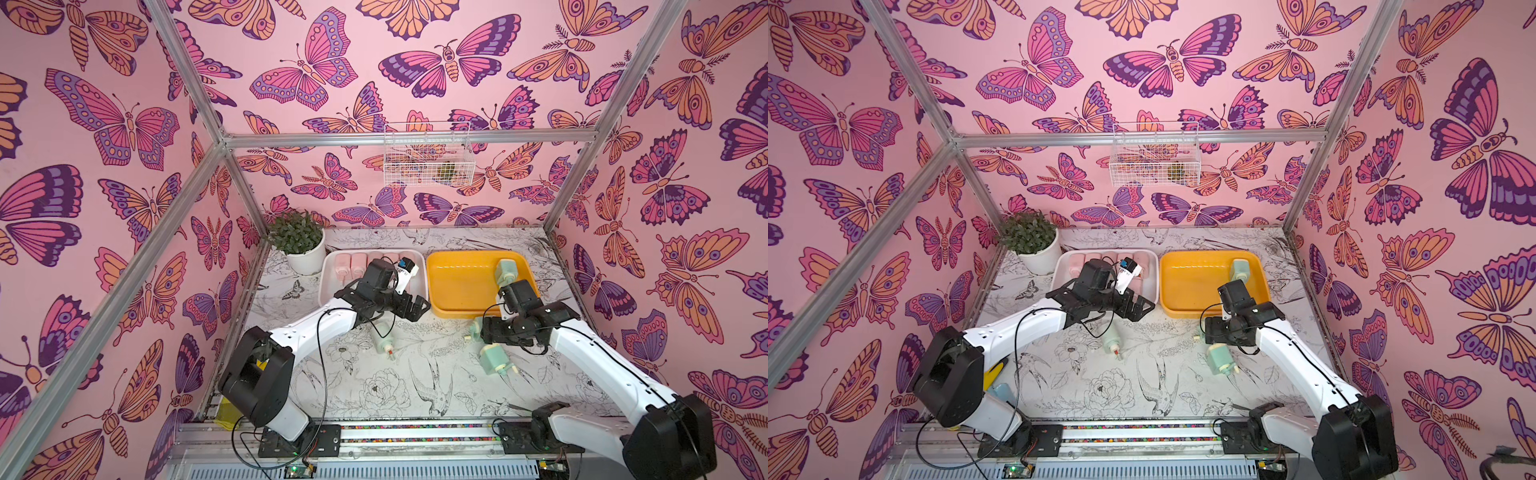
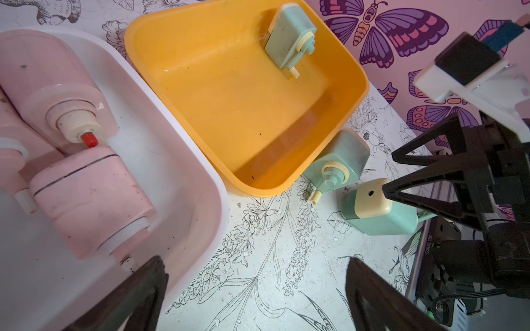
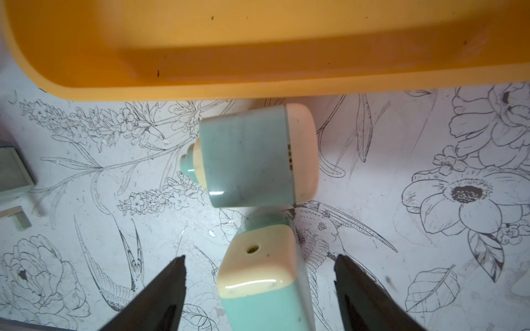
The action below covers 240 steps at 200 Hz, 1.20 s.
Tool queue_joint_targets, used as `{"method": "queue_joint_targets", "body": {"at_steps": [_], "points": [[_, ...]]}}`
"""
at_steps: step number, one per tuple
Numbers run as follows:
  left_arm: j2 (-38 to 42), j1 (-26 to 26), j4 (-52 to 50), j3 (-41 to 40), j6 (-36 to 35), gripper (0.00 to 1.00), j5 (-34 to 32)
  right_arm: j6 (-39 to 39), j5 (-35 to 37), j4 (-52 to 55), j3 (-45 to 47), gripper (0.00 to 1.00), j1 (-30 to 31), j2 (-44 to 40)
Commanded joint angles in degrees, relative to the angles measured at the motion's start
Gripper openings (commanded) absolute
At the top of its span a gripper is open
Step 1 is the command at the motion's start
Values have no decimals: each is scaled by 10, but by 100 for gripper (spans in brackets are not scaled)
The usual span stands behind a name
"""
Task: Place the pencil sharpeners by color into the storage box
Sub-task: Pick up the pencil sharpener from the center of the board.
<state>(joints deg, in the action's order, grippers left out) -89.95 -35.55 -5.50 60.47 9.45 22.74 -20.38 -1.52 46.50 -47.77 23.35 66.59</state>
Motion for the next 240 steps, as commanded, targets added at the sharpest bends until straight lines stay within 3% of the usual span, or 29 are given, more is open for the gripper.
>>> {"method": "queue_joint_targets", "body": {"at_steps": [1, 27, 151, 240], "points": [[-9, -5, 8, 17, 4, 100, 11, -3, 23, 1, 16, 85, 8, -8], [-8, -9, 8, 17, 7, 100, 4, -4, -17, -19, 28, 84, 17, -6], [-16, -13, 14, 19, 11, 100, -12, -90, 46, 15, 60, 84, 81, -11], [-13, -14, 18, 14, 10, 100, -15, -115, 1, 8, 57, 84, 98, 7]]}}
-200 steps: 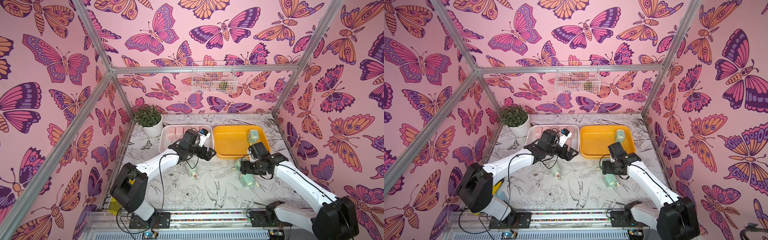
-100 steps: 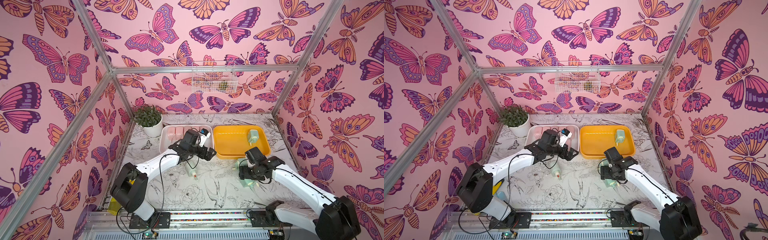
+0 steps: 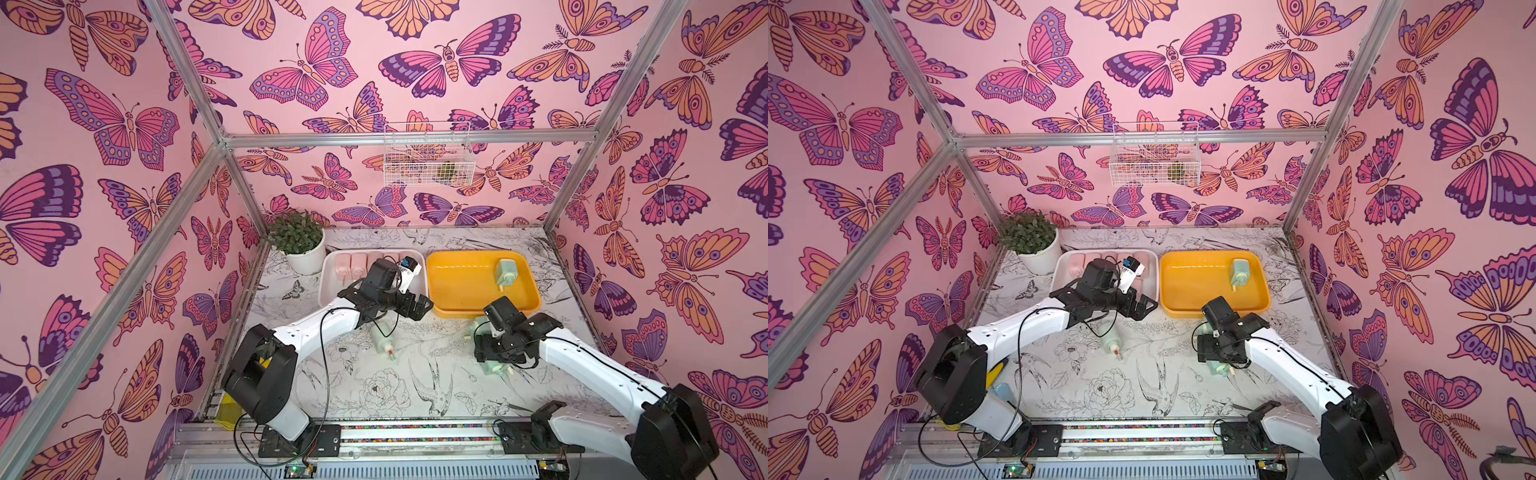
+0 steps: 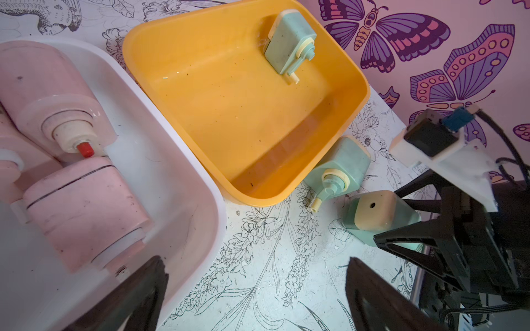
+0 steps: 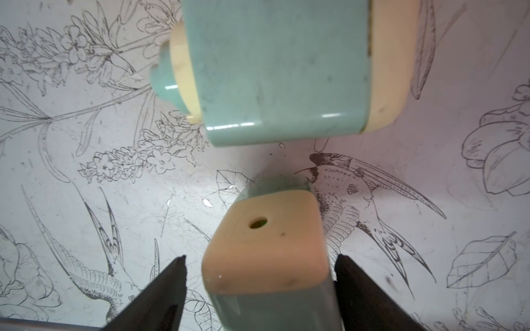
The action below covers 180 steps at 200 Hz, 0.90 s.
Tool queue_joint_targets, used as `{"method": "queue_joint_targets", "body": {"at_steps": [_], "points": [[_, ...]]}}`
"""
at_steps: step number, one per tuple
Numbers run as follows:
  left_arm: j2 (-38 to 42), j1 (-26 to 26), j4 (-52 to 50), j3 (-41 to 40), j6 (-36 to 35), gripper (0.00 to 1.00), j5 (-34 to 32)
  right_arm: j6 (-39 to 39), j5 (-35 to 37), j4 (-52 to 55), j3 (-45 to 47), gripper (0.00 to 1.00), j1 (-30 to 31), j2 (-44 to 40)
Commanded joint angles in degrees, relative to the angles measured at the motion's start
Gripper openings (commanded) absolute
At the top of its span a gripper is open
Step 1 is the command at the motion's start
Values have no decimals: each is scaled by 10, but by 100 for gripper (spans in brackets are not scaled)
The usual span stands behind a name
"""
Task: Place the pencil sharpeners by color into the storage box
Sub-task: Pick up the pencil sharpener from the center of the board.
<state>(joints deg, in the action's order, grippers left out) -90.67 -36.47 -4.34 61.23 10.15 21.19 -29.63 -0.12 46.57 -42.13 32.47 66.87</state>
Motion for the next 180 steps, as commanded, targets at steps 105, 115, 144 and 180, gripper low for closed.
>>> {"method": "queue_joint_targets", "body": {"at_steps": [105, 115, 144, 180], "points": [[-14, -5, 7, 9, 2, 100, 8, -91, -30, -11, 17, 82, 28, -24], [-16, -5, 9, 9, 2, 100, 8, -96, -35, -12, 15, 83, 29, -27], [-19, -5, 10, 13, 1, 100, 13, -102, 10, 17, 5, 83, 28, -26], [-16, -5, 12, 11, -1, 100, 11, -120, 72, 40, -1, 84, 35, -15]]}}
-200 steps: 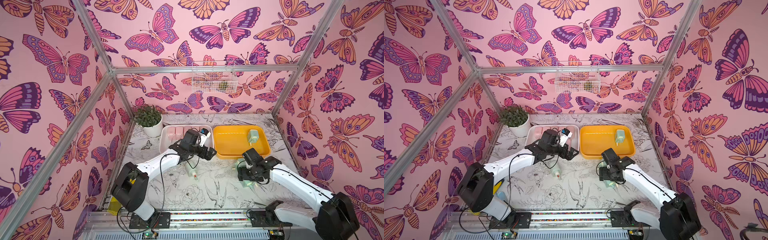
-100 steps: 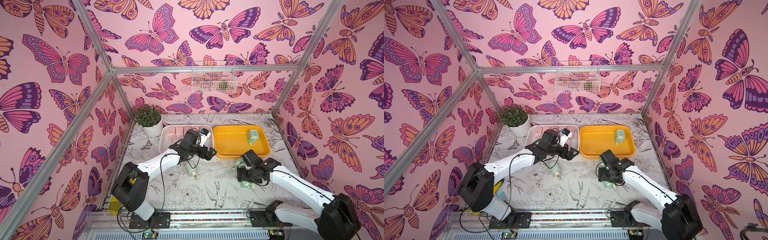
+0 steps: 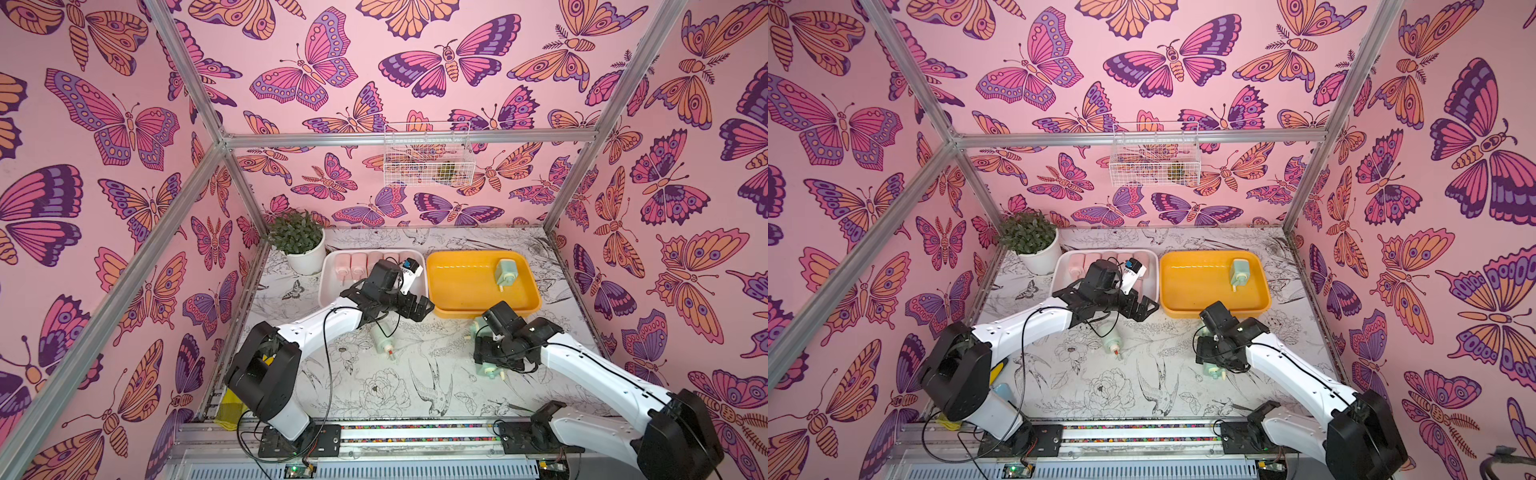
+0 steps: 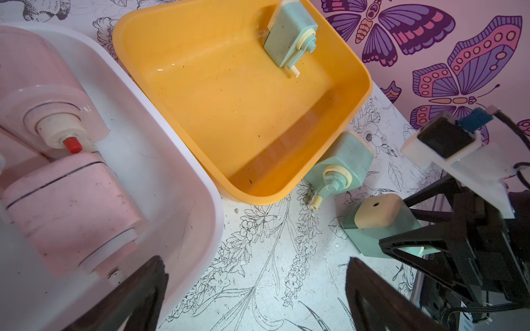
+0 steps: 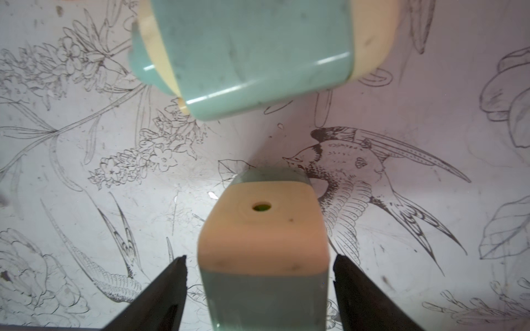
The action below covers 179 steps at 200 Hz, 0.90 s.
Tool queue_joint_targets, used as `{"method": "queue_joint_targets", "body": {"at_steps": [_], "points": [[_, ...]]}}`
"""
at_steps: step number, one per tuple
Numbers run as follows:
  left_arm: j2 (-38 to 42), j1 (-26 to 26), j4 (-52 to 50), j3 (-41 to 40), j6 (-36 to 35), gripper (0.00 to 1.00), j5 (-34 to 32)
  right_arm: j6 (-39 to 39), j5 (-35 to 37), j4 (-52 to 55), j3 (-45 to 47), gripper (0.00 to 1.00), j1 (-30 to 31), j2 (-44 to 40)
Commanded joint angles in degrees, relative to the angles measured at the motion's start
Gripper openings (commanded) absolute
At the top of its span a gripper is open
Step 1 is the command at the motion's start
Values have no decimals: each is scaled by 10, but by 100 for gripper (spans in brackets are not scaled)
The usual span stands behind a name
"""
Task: Place the pencil sharpeners by color into the storage box
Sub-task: Pick up the pencil sharpener from the center of the board.
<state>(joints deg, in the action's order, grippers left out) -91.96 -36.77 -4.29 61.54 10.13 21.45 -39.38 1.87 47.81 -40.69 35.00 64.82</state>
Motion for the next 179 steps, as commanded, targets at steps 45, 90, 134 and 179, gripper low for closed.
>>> {"method": "queue_joint_targets", "body": {"at_steps": [45, 90, 134, 179], "points": [[-1, -2, 15, 1, 0, 100, 7, -39, 21, -33, 5, 82, 30, 10], [0, -2, 21, -2, 2, 100, 8, -43, 31, -27, -9, 81, 51, 42], [3, -2, 24, 2, 1, 100, 3, -33, 56, -3, -18, 71, 61, 55], [3, -1, 24, -4, 4, 100, 1, -24, 63, -2, -15, 55, 61, 46]]}}
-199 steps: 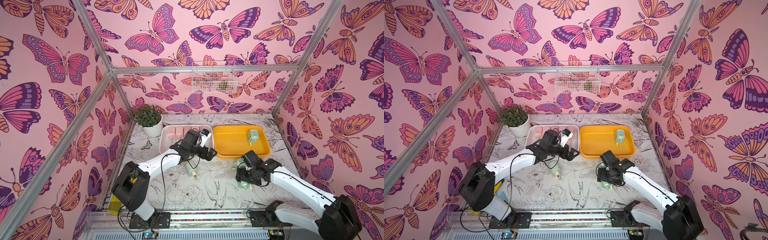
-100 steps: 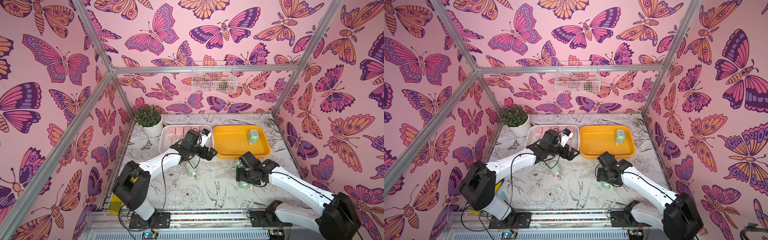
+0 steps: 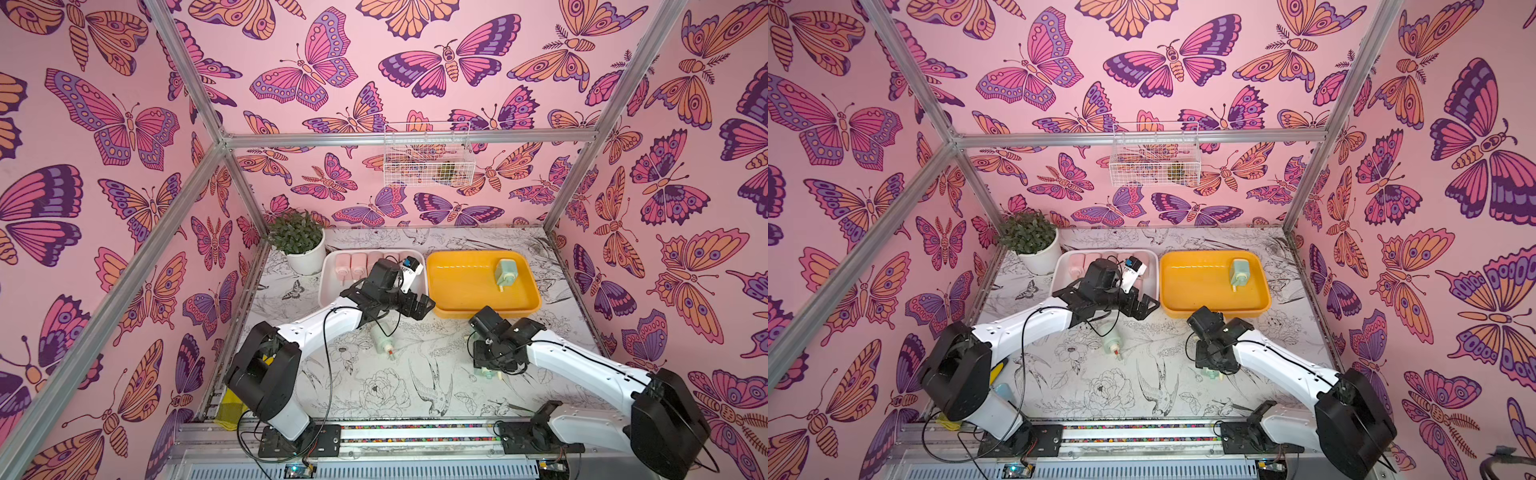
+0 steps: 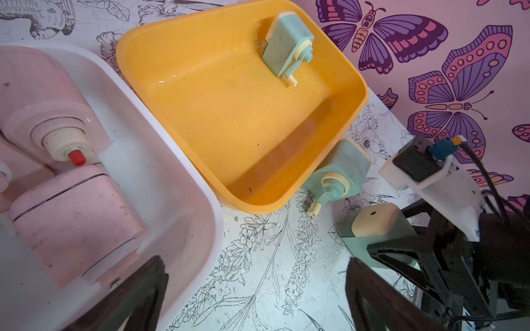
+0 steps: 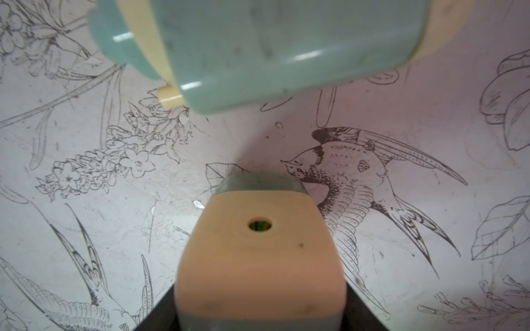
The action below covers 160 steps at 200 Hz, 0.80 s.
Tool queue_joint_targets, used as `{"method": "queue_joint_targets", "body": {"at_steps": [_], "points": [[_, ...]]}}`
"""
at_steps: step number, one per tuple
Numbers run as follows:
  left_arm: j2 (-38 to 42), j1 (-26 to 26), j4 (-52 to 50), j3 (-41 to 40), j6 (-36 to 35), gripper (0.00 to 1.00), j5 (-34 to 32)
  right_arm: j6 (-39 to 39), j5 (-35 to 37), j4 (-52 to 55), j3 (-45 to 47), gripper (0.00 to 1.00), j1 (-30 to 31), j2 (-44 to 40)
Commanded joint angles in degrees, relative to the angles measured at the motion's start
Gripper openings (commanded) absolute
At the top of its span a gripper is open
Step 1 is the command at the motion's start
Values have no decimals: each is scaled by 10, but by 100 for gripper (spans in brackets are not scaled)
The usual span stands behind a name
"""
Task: Place the pencil sharpeners by color into the storage box
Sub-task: Pick up the pencil sharpener from the center of the board.
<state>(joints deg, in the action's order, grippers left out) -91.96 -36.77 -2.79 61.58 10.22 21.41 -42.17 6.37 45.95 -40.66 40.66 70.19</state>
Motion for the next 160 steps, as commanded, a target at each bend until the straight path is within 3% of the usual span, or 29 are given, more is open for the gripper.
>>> {"method": "queue_joint_targets", "body": {"at_steps": [1, 62, 97, 142, 160], "points": [[2, -2, 9, -4, 4, 100, 2, 4, 18, 17, -15, 55, 5, -8], [3, -2, 8, -1, 6, 100, -6, 22, 12, 27, -24, 44, 5, -11], [4, -2, 8, -7, 7, 100, -9, 31, 26, 31, -26, 30, 5, -25], [3, -2, 7, -5, 6, 100, -12, 58, 23, 42, -40, 26, 5, -41], [3, -2, 8, -5, 7, 100, -17, 72, 19, 36, -44, 17, 5, -56]]}}
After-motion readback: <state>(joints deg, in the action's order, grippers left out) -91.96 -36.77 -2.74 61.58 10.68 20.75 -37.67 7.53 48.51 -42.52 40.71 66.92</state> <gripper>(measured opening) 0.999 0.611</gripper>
